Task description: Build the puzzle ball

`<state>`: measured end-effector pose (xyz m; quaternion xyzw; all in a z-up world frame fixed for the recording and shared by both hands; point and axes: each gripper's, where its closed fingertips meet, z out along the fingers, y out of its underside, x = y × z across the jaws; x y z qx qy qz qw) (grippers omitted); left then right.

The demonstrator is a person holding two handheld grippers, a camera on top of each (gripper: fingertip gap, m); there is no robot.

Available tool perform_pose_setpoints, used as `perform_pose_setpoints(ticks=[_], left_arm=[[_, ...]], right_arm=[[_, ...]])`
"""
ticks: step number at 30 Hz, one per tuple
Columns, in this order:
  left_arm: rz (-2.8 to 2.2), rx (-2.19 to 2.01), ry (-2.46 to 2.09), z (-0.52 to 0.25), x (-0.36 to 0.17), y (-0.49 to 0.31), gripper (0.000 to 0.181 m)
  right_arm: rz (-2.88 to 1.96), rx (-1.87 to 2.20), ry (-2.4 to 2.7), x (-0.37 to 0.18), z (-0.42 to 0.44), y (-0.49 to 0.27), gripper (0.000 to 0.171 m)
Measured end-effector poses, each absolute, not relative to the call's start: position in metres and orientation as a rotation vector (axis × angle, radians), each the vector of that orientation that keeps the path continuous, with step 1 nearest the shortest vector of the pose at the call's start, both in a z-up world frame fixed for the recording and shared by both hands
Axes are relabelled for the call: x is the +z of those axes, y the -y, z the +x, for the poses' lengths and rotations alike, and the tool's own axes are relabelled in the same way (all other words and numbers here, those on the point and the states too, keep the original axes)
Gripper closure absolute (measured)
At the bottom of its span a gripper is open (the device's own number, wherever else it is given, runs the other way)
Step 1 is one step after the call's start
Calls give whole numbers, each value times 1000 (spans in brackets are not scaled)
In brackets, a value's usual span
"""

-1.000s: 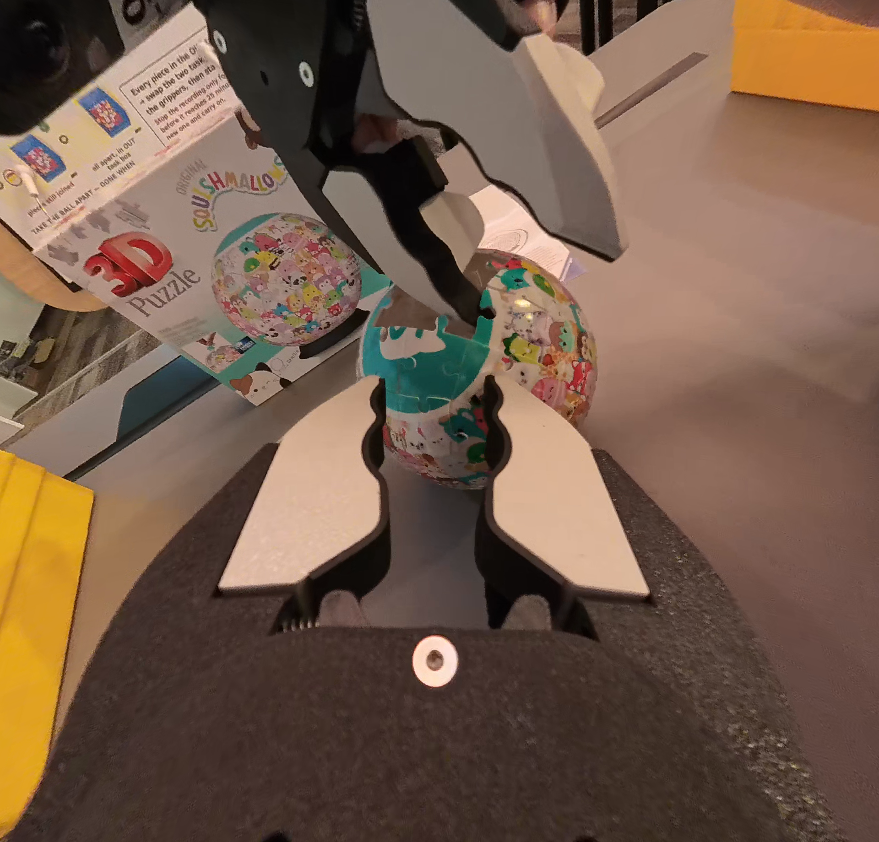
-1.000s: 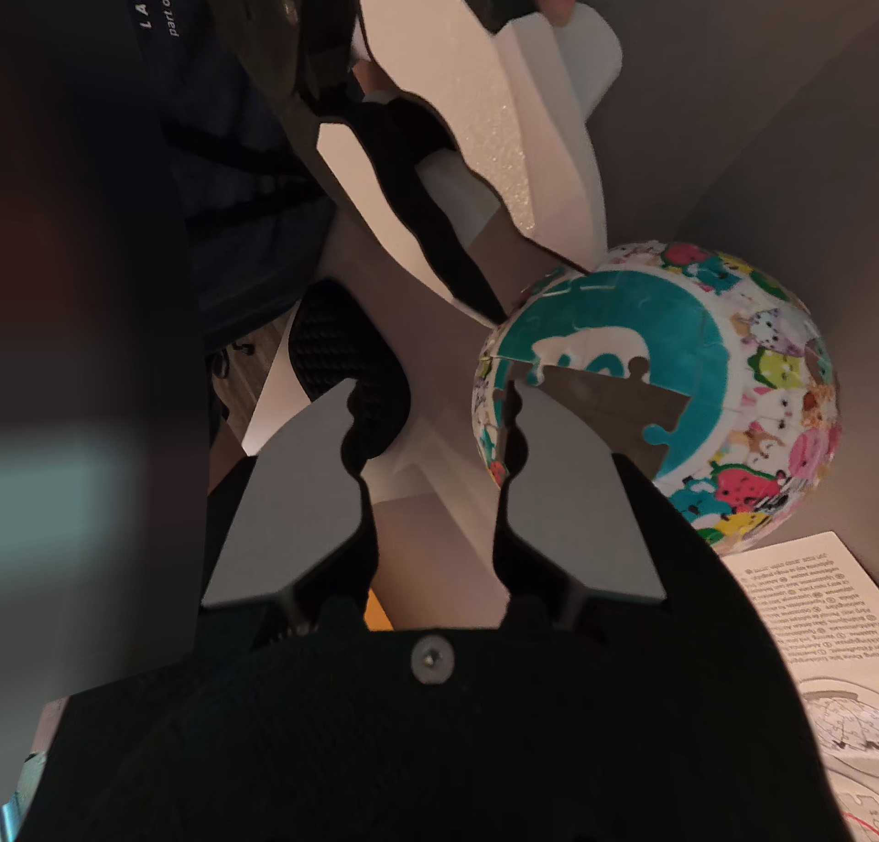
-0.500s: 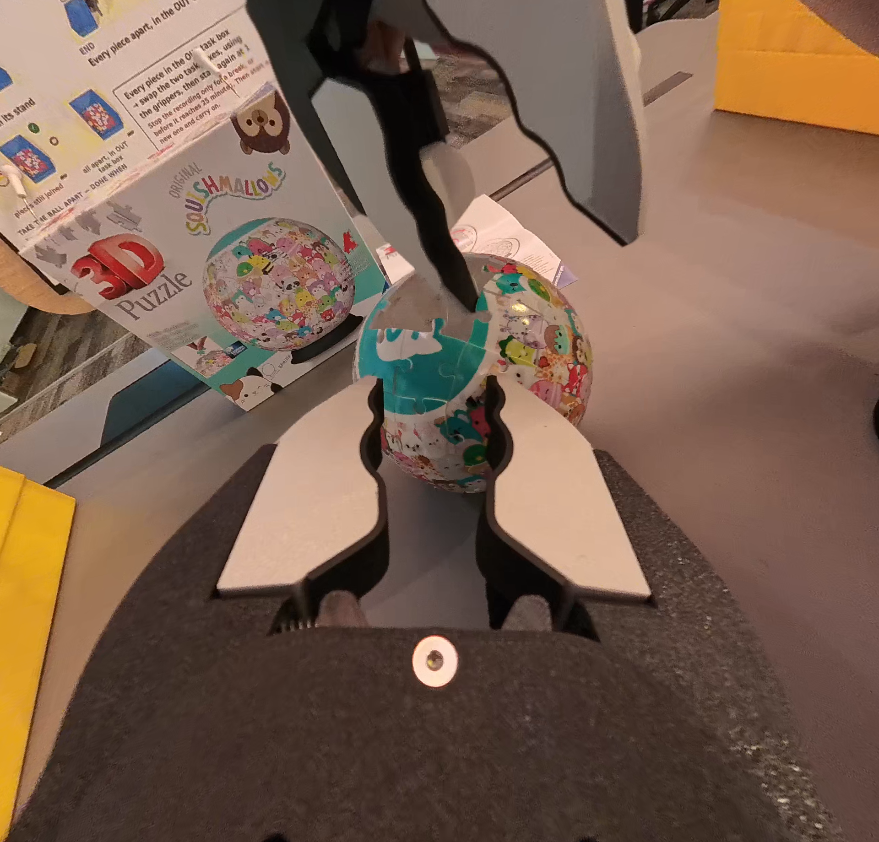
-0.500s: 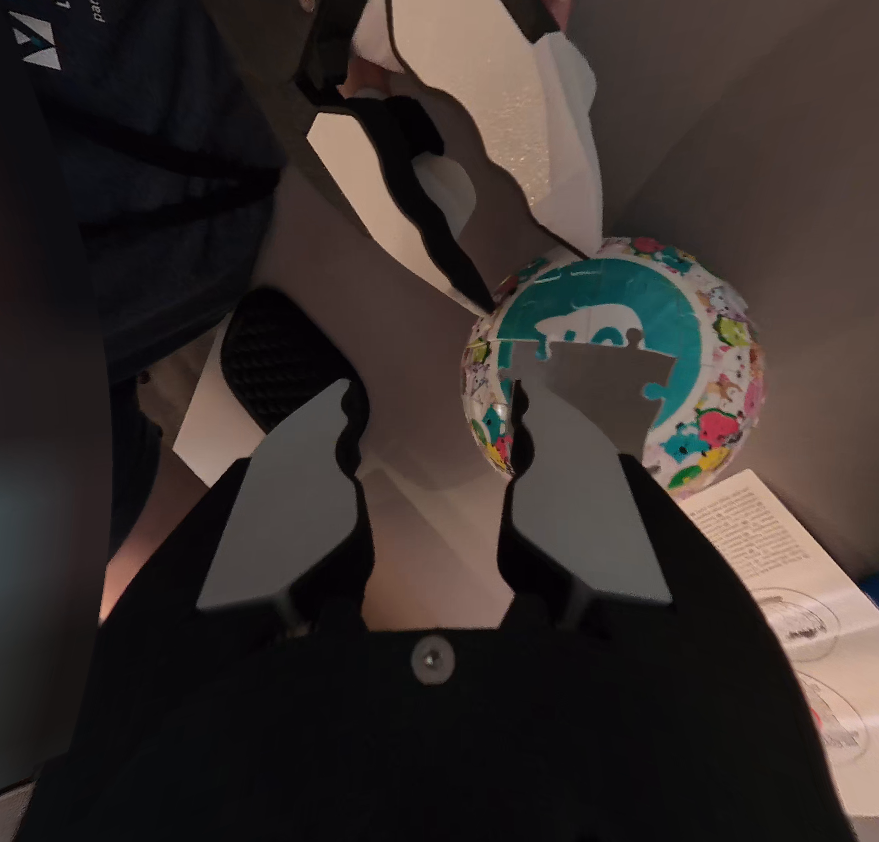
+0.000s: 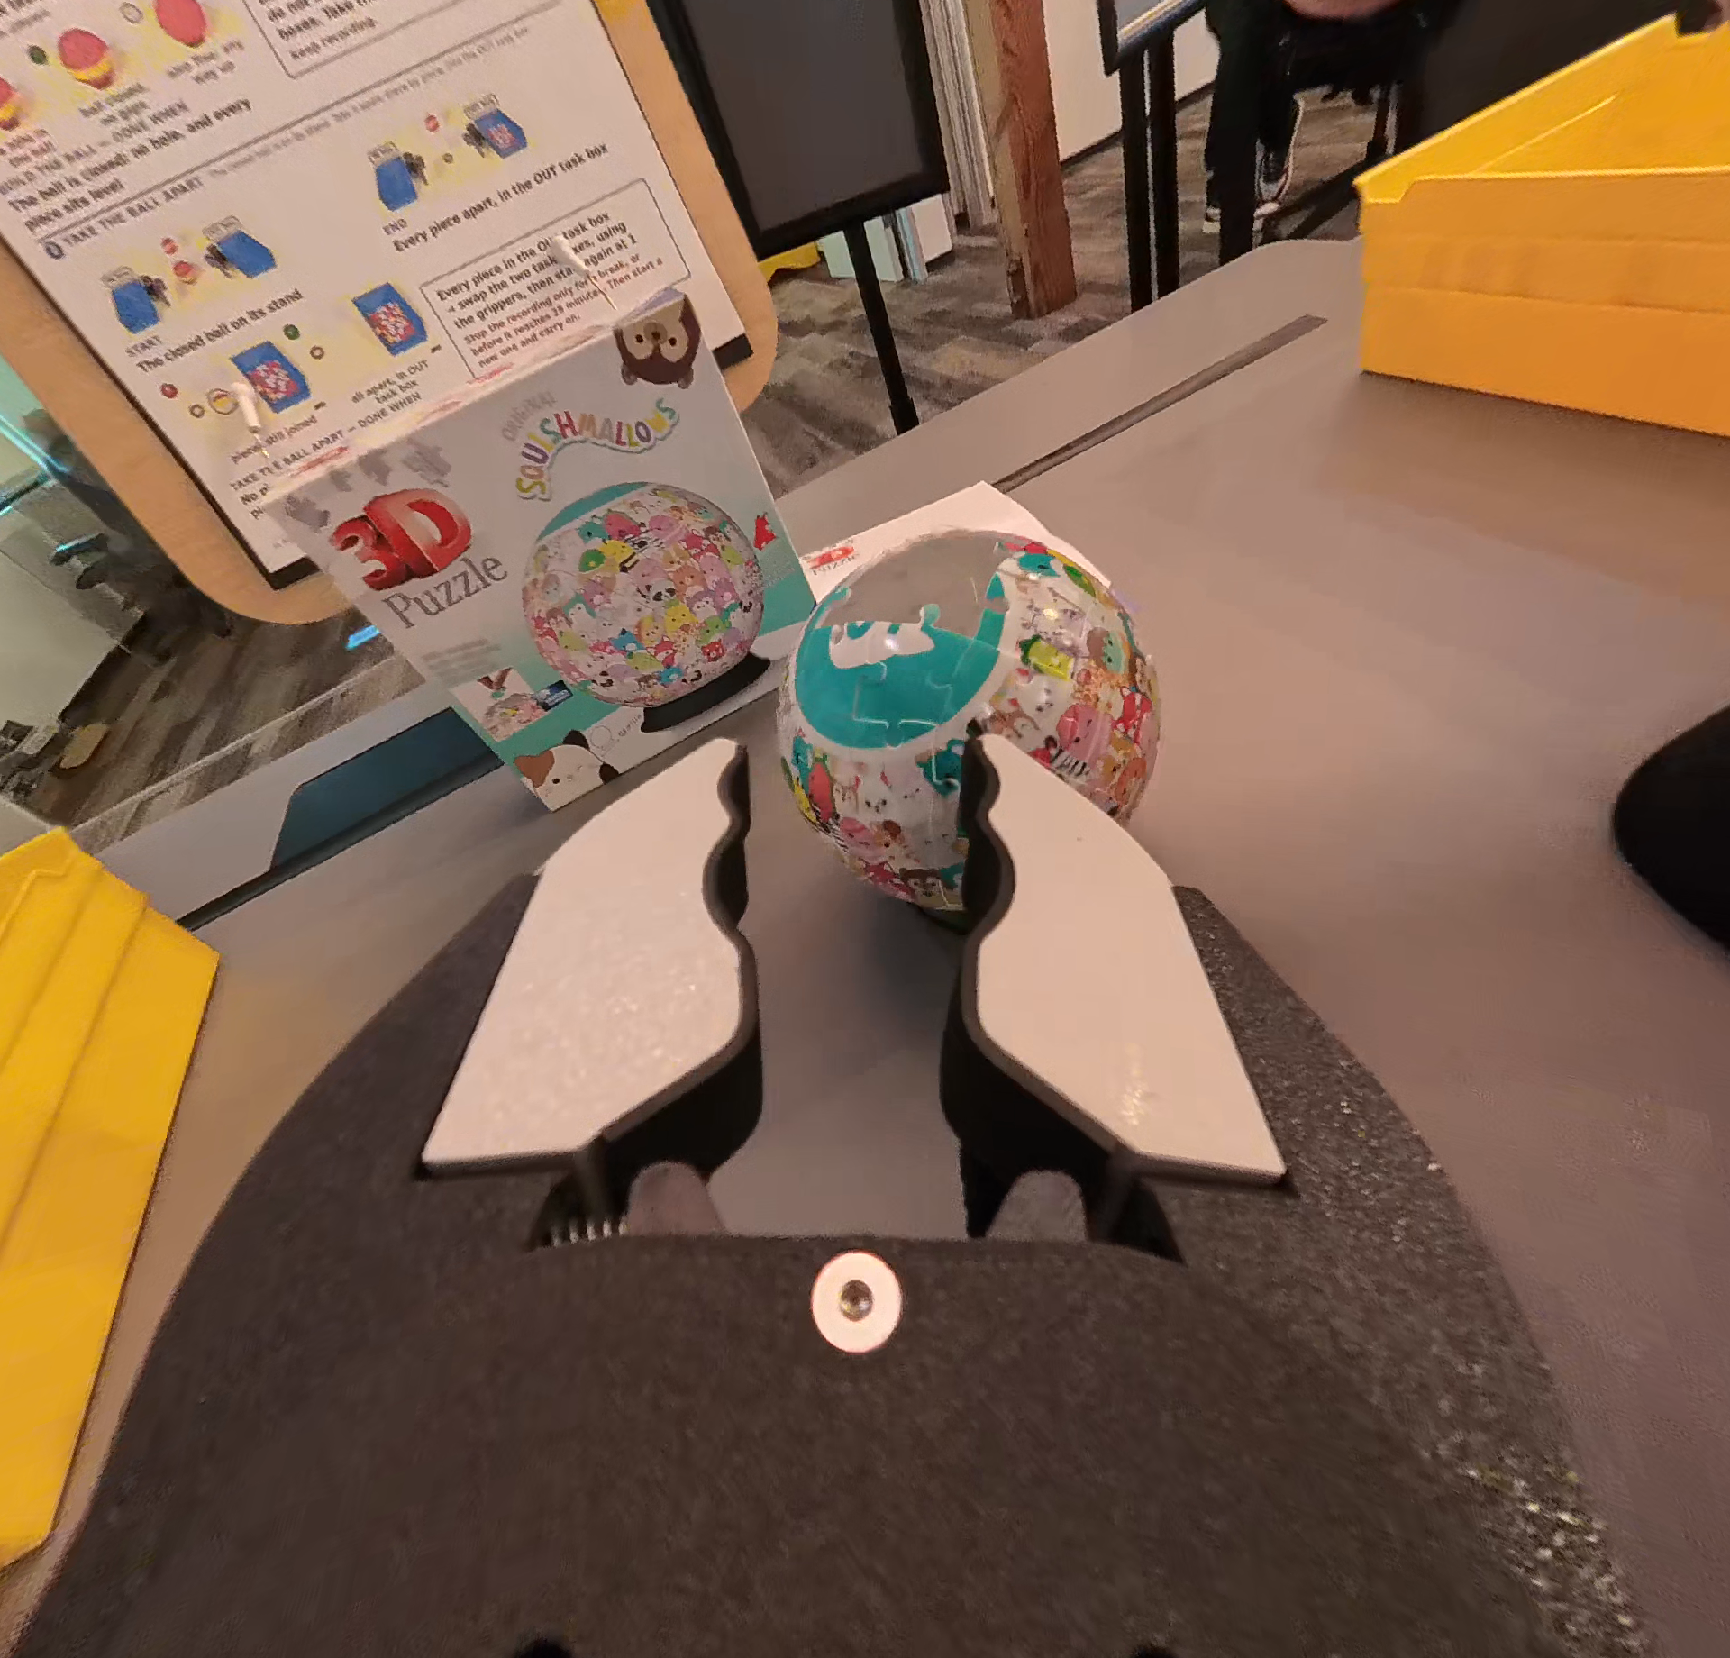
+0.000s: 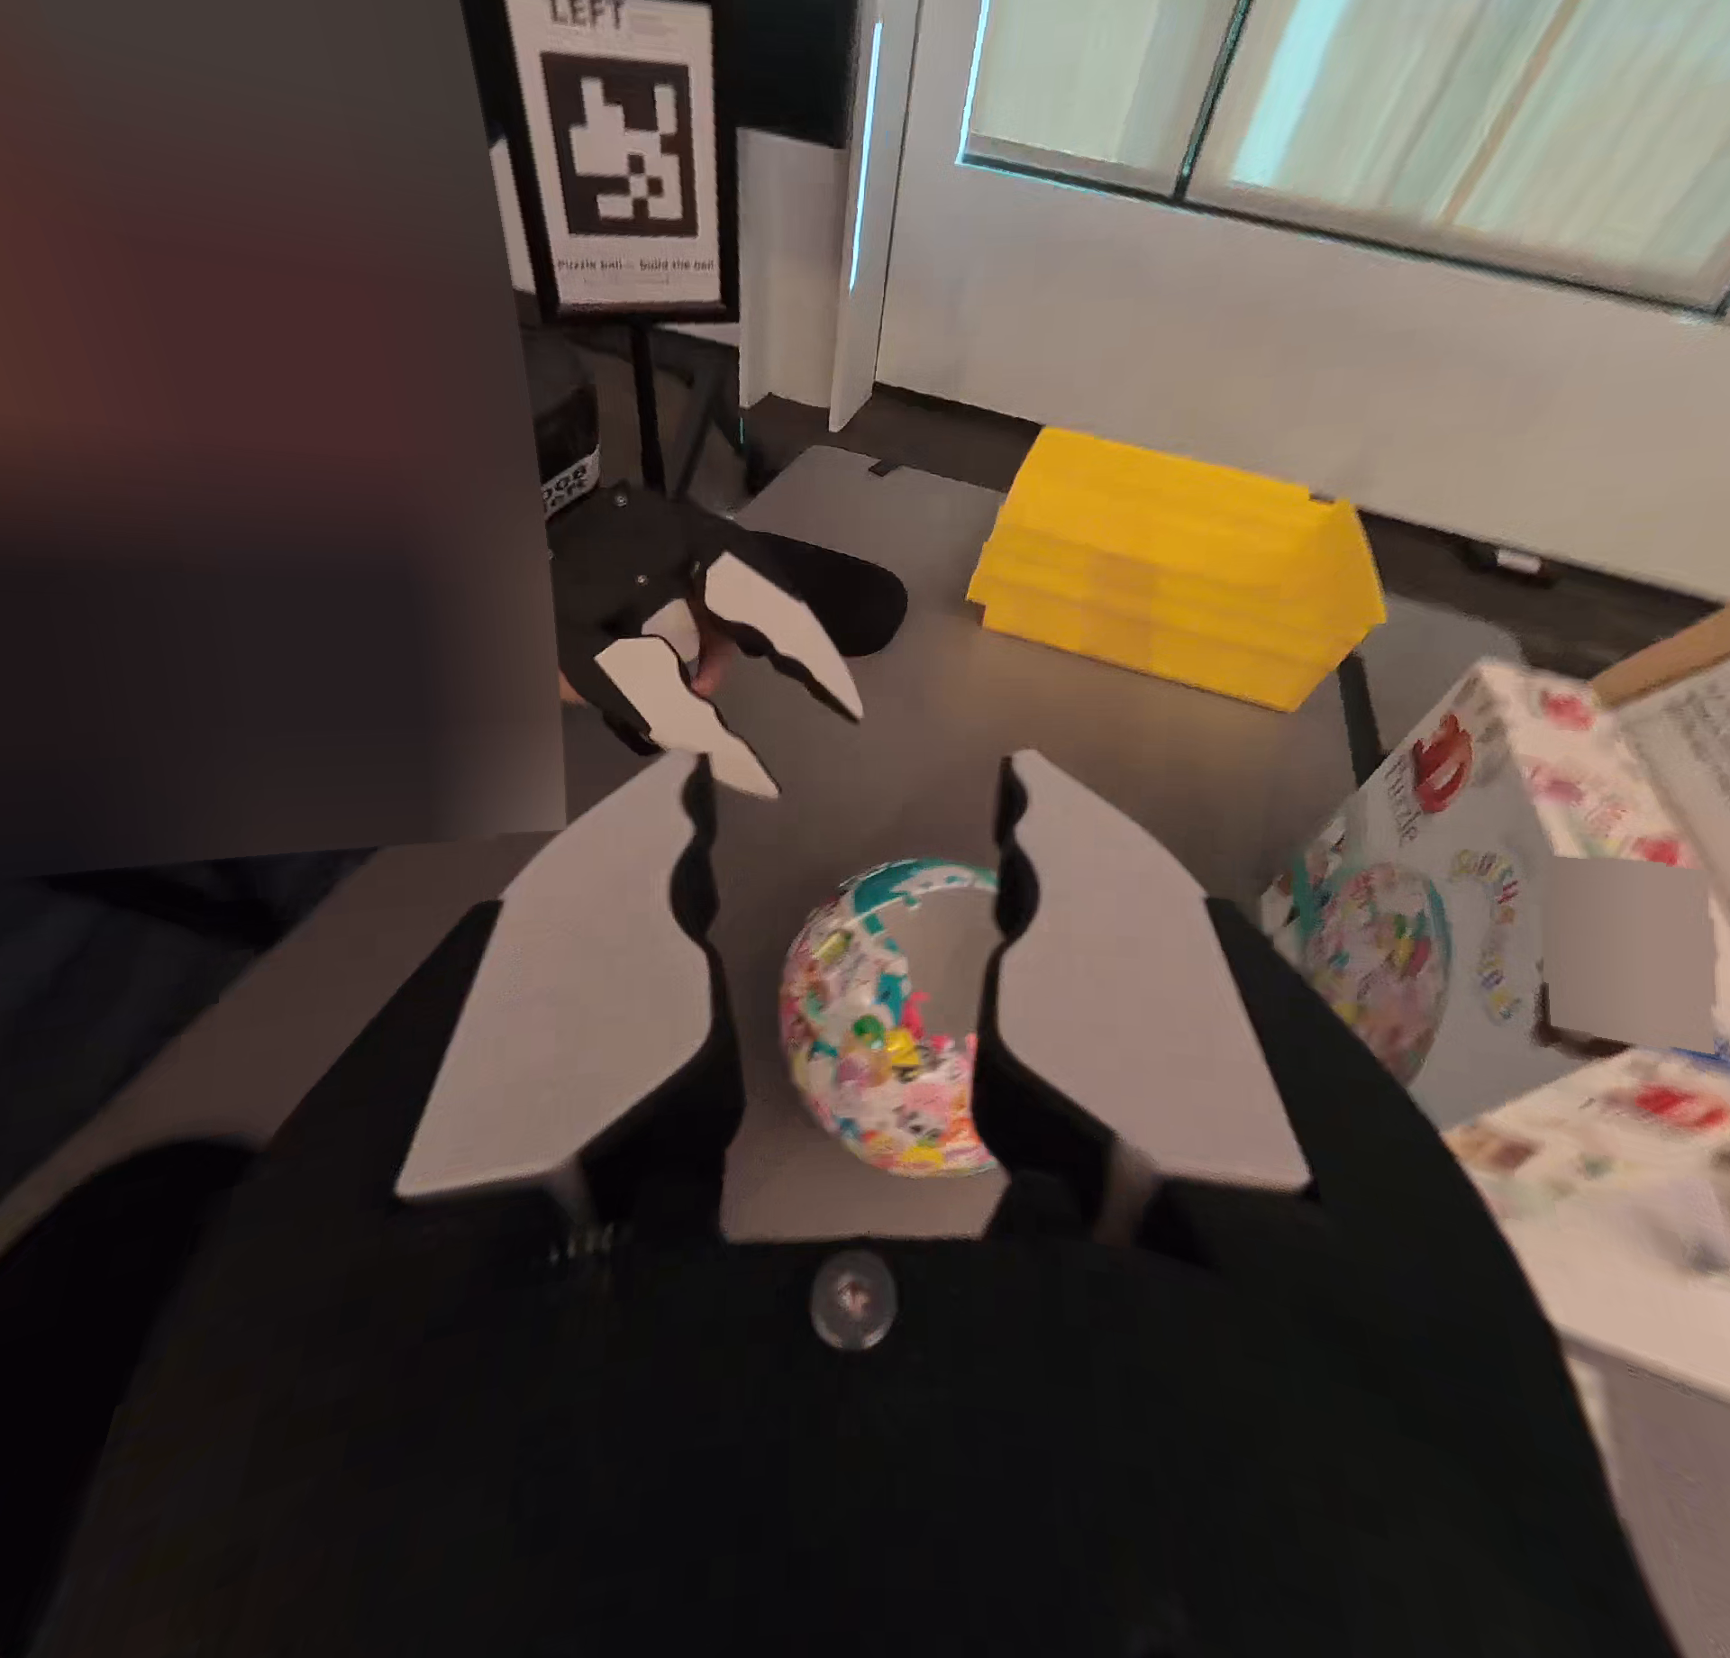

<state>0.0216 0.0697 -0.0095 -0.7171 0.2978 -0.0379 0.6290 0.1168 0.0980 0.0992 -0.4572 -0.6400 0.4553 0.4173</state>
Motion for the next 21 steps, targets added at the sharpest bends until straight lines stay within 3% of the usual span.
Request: perform_pose_setpoints(ticks=[4, 8, 15, 21], left_arm=[[-1596, -158, -672, 21, -3, -54, 139], [-1634, -174, -707, 32, -19, -50, 137], [-1646, -53, -655, 41, -29, -79, 135], [-1676, -37, -612, 44, -38, -103, 132]], right_arm=[[-1250, 1086, 1460, 86, 124, -96, 171], [-1275, 1126, 1479, 90, 124, -81, 171], [-1705, 931, 2032, 18, 89, -111, 170], [-1742, 801, 2281, 5, 64, -113, 170]])
